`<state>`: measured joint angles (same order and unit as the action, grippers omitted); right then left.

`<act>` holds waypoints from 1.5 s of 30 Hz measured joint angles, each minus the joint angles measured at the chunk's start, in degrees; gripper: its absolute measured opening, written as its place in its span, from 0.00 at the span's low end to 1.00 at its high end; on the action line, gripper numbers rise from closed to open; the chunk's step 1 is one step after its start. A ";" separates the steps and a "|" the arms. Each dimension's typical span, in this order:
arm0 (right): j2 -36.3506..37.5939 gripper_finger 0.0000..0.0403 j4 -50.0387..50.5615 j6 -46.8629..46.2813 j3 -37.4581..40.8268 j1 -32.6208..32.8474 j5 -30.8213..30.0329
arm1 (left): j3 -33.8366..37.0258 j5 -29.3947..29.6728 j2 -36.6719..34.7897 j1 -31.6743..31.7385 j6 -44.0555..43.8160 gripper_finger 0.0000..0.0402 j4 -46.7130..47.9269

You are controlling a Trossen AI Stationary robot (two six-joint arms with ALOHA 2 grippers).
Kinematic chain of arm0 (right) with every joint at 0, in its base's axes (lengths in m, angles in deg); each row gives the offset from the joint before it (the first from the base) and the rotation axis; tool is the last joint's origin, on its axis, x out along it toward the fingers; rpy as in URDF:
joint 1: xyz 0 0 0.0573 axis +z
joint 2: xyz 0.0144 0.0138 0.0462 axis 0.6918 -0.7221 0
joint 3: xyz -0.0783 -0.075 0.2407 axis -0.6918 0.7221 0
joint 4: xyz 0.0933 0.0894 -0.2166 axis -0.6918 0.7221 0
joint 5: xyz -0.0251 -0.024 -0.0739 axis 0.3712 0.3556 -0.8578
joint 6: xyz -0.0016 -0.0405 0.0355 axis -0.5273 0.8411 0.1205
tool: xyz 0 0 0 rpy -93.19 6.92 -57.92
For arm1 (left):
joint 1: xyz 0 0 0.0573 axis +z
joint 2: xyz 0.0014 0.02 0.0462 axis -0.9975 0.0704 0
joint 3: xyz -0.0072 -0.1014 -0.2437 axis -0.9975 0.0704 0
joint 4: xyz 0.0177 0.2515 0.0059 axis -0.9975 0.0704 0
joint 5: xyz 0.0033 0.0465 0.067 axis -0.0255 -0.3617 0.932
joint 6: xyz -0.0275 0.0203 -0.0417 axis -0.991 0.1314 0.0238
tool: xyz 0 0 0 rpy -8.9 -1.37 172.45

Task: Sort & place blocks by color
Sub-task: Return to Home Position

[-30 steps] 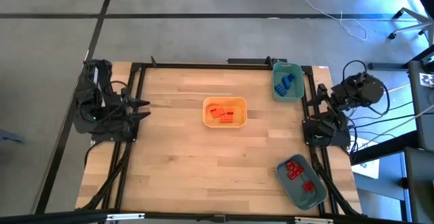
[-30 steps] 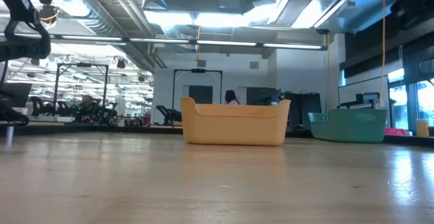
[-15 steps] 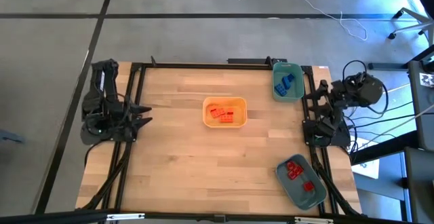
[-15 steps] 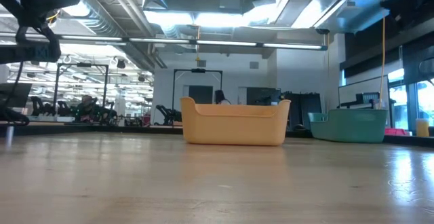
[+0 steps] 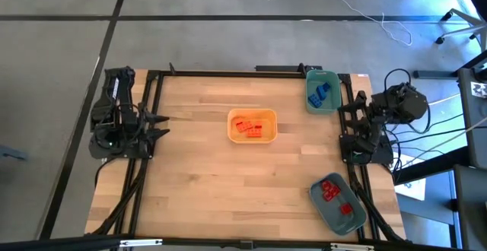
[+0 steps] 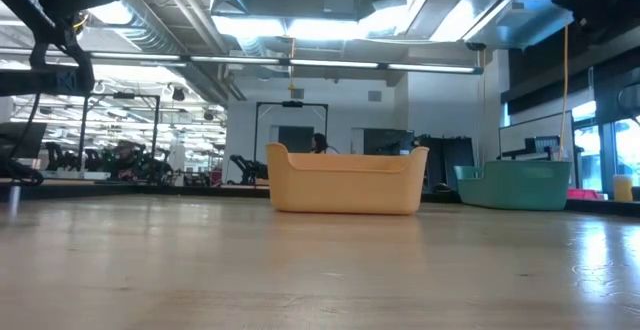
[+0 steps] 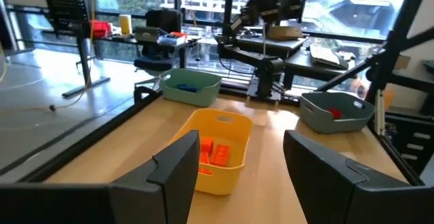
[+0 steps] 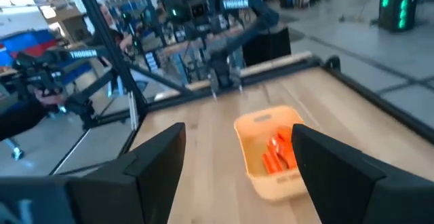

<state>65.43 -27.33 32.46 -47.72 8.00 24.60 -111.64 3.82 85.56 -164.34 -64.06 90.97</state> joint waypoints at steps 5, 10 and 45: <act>-0.02 0.67 -15.22 6.95 6.82 0.00 0.73 | 0.00 -0.01 0.00 0.80 -1.99 0.51 -3.14; -0.04 0.67 -25.56 7.92 11.74 0.00 9.38 | 0.00 -3.17 0.47 -2.35 4.71 0.51 -14.51; -9.65 0.67 -47.91 19.41 23.94 -7.81 24.57 | 11.39 -72.65 4.80 33.01 62.85 0.51 -78.01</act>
<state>55.78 -75.25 51.87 -23.78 0.19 49.17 -100.26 -68.83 90.36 -131.33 -1.20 12.95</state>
